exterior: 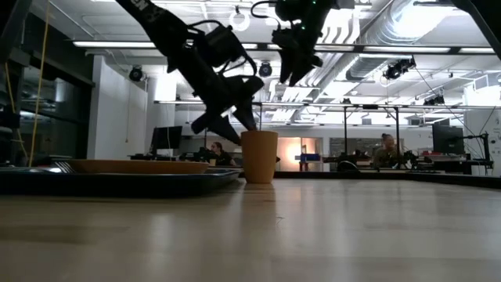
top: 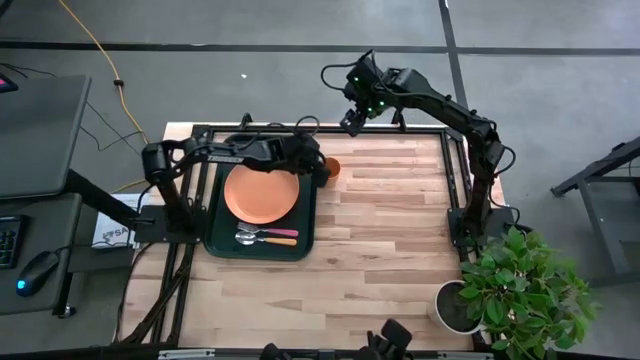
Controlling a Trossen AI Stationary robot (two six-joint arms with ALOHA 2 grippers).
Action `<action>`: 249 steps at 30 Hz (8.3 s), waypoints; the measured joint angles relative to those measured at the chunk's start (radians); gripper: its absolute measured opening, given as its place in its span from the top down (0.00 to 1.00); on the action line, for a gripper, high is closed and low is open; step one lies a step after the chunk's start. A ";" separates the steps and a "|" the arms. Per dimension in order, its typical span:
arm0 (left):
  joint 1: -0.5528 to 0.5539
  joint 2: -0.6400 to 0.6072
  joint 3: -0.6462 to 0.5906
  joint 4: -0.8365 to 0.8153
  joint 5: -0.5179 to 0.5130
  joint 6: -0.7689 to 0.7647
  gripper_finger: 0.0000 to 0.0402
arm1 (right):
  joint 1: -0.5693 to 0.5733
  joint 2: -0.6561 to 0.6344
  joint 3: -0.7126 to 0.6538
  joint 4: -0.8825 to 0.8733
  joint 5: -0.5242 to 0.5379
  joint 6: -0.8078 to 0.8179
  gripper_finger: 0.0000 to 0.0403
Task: Pick and place plate/cup/fork/spoon on tray
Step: Put the orange cup on the black serving tray to the top right of the orange plate, then return to Home Position
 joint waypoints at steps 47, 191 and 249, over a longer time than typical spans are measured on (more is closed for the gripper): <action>0.512 -0.247 -0.063 -0.692 -0.318 -0.170 1.00 | 0.000 0.001 0.000 0.174 -0.040 0.019 0.49; -0.508 -1.476 -1.109 0.757 -0.105 0.084 1.00 | 0.270 -0.969 -0.630 0.228 -0.360 0.364 1.00; -0.274 -1.717 -1.110 0.173 0.029 0.053 1.00 | 0.510 -1.881 -2.019 1.249 -0.062 0.454 1.00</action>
